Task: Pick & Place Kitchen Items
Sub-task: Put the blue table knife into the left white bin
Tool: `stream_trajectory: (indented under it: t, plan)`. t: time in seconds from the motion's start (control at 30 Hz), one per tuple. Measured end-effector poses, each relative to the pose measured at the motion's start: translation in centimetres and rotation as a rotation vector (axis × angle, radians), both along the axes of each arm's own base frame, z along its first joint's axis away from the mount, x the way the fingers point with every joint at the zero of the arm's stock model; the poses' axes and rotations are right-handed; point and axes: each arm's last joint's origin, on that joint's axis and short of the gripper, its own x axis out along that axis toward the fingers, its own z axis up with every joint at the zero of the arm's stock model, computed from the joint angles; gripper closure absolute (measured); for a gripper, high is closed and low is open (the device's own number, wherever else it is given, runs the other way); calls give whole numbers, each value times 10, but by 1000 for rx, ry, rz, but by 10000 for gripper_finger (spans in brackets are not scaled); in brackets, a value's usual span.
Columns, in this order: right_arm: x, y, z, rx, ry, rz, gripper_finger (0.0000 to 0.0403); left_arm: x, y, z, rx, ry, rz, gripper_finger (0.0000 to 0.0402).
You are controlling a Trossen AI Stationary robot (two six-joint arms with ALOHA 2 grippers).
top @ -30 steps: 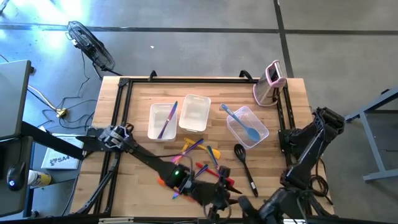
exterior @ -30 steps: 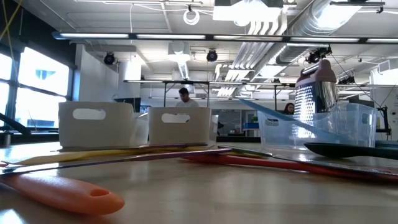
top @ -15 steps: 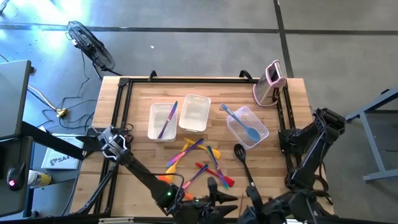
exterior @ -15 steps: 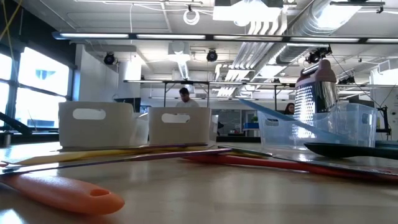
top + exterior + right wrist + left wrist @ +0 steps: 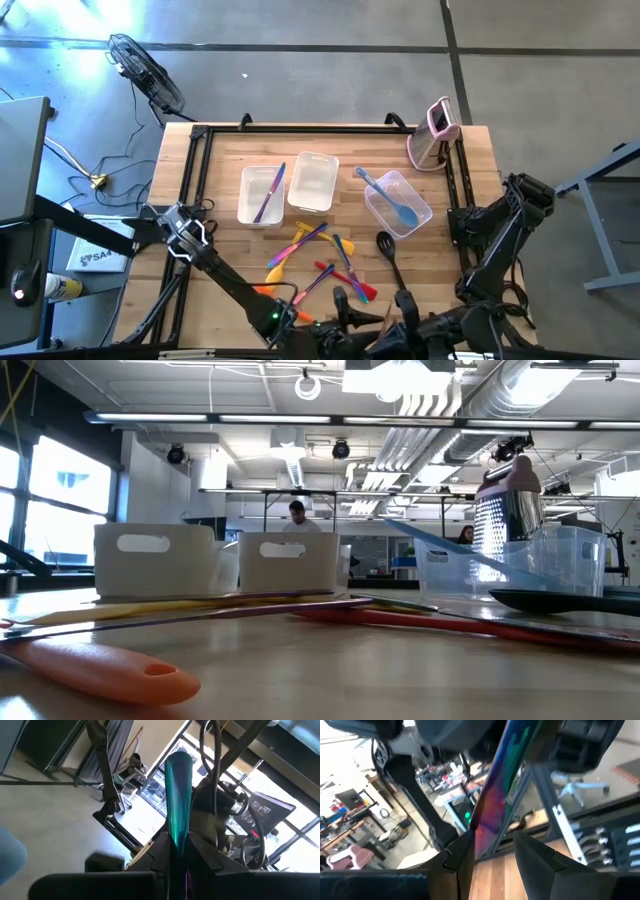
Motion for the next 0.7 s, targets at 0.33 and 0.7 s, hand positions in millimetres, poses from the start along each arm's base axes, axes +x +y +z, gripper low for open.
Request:
stream_trajectory:
  t: [0.33, 0.7]
  plan:
    - [1, -1, -1, -16, 6, -45, 372, 10, 10, 1, -147, -25, -101, 270]
    - [1, -2, -4, -38, 22, -52, 372, 11, 12, 6, -193, -76, -93, 270]
